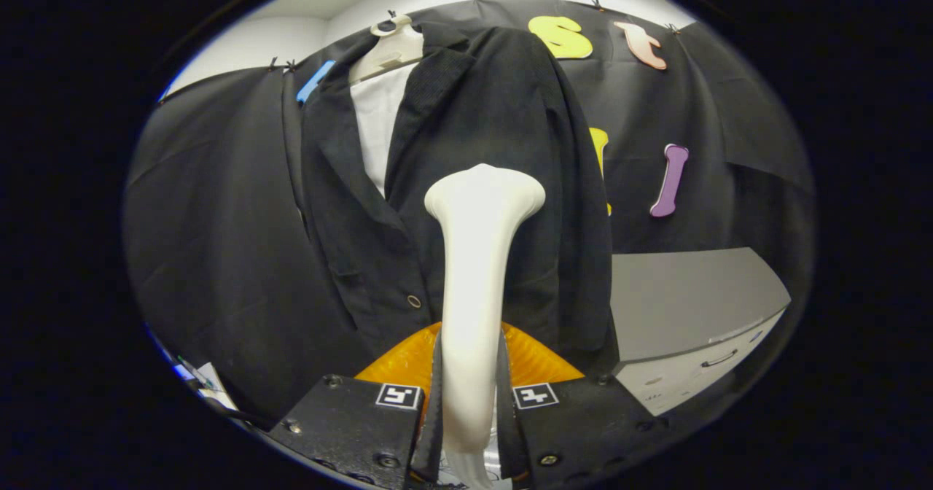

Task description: Iron the clothes twice with a garment steamer, once on the left side and once on the right side.

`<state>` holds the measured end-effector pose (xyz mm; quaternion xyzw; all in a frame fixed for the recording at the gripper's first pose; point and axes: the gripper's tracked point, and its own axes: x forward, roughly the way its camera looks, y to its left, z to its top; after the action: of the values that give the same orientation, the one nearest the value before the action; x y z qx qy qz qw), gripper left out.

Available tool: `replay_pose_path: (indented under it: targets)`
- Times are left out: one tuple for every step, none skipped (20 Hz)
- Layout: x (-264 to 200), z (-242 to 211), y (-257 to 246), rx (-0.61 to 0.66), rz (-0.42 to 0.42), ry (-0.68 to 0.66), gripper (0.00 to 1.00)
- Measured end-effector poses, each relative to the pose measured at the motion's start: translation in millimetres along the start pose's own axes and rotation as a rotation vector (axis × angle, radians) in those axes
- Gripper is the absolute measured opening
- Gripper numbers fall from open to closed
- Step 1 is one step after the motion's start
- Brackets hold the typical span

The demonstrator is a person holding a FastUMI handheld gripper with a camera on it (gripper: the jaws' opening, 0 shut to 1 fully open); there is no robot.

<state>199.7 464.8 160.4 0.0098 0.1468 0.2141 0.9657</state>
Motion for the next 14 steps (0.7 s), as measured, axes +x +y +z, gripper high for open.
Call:
replay_pose_path:
  targets:
    - [0.8,-5.3,-0.3,-0.001,-0.001,0.010,0.33]
    - [0.0,-12.8,0.3,-0.002,-0.002,0.019,0.33]
    - [0.5,-19.2,0.9,-0.002,-0.004,0.030,0.33]
    - [1.3,-25.5,0.7,-0.001,-0.005,0.041,0.33]
    - [1.1,-30.8,0.8,0.002,-0.006,0.052,0.33]
    - [2.2,-36.4,0.2,0.003,-0.006,0.063,0.33]
    - [2.1,-41.9,0.9,0.005,-0.007,0.073,0.33]
    - [2.6,-45.7,-0.5,0.005,-0.008,0.082,0.33]
    - [2.5,-51.0,0.4,0.002,-0.008,0.090,0.33]
    - [3.7,-58.0,-0.2,-0.001,-0.009,0.099,0.33]
    - [5.1,-63.5,0.0,-0.002,-0.009,0.109,0.33]
    - [4.5,-68.0,1.4,-0.002,-0.008,0.117,0.33]
    - [5.0,-72.1,1.9,-0.002,-0.008,0.124,0.33]
    - [5.1,-77.4,2.3,-0.004,-0.010,0.131,0.33]
